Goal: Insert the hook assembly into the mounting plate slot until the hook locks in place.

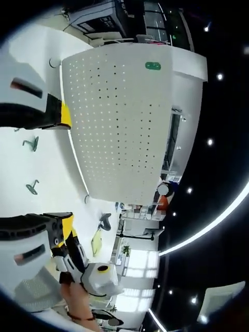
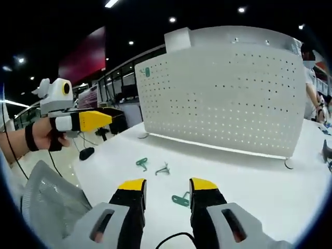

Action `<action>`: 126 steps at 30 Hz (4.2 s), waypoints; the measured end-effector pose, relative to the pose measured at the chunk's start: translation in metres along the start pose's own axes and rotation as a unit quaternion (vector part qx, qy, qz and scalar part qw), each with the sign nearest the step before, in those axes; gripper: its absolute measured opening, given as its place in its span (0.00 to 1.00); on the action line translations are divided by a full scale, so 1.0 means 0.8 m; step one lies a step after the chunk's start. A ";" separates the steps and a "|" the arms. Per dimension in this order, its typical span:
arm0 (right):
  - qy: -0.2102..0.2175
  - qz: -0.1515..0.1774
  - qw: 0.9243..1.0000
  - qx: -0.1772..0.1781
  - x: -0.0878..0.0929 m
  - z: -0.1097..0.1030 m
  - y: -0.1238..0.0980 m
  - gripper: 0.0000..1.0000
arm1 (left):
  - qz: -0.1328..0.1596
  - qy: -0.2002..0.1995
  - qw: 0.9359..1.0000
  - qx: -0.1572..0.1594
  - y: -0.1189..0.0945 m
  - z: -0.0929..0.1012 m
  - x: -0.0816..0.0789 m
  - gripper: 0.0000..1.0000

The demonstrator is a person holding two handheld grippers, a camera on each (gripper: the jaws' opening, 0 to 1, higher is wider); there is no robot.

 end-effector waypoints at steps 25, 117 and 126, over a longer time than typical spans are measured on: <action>0.026 -0.050 0.998 0.024 0.034 0.019 0.026 0.35 | -0.005 -0.009 0.998 0.055 0.014 0.016 0.000 0.66; 0.115 -0.190 0.975 0.031 0.127 0.050 0.127 0.10 | 0.009 -0.027 0.994 -0.108 -0.117 -0.038 0.017 0.69; 0.067 -0.219 0.972 0.052 0.127 0.063 0.125 0.09 | 0.004 -0.031 0.994 -0.105 -0.116 -0.038 0.020 0.68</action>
Point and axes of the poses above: the point that each gripper's makers call its tool centre point, and the gripper's own axes: y roughly forward along the fingers, z roughly to its right, x roughly out of its underside, the point moved 1 cm from there along -y, roughly backward along the fingers, and after that the axes turned 10 degrees about -x, right-handed, at the moved point
